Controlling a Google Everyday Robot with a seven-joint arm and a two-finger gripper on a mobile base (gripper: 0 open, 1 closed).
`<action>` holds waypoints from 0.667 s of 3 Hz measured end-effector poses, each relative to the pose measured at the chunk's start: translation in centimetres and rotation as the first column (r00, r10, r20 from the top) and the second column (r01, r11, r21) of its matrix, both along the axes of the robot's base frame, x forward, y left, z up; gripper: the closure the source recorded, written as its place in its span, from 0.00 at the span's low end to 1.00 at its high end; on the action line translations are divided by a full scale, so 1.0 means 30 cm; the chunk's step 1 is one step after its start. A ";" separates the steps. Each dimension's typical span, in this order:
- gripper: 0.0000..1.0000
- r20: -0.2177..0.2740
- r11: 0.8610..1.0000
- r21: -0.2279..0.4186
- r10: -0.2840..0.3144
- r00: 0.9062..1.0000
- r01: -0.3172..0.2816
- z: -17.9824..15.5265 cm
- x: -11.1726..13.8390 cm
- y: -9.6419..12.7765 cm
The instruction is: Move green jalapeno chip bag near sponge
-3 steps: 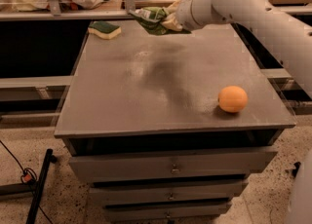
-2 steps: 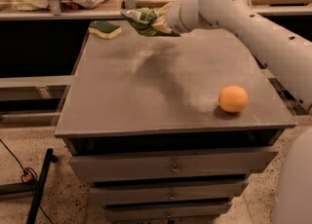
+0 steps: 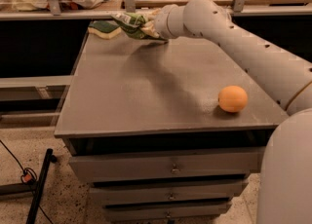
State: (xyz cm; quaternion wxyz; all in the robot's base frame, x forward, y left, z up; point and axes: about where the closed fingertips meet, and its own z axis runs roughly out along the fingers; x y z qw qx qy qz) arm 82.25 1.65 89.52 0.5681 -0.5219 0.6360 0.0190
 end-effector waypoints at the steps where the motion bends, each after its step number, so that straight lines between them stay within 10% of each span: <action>1: 1.00 0.029 1.000 0.004 0.021 0.999 -0.021 -0.004 0.033 0.038; 2: 0.84 0.051 0.999 -0.004 0.037 0.998 -0.037 -0.004 0.055 0.060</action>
Offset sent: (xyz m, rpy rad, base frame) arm 0.0248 0.0205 0.0026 -0.0154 -0.0830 0.0486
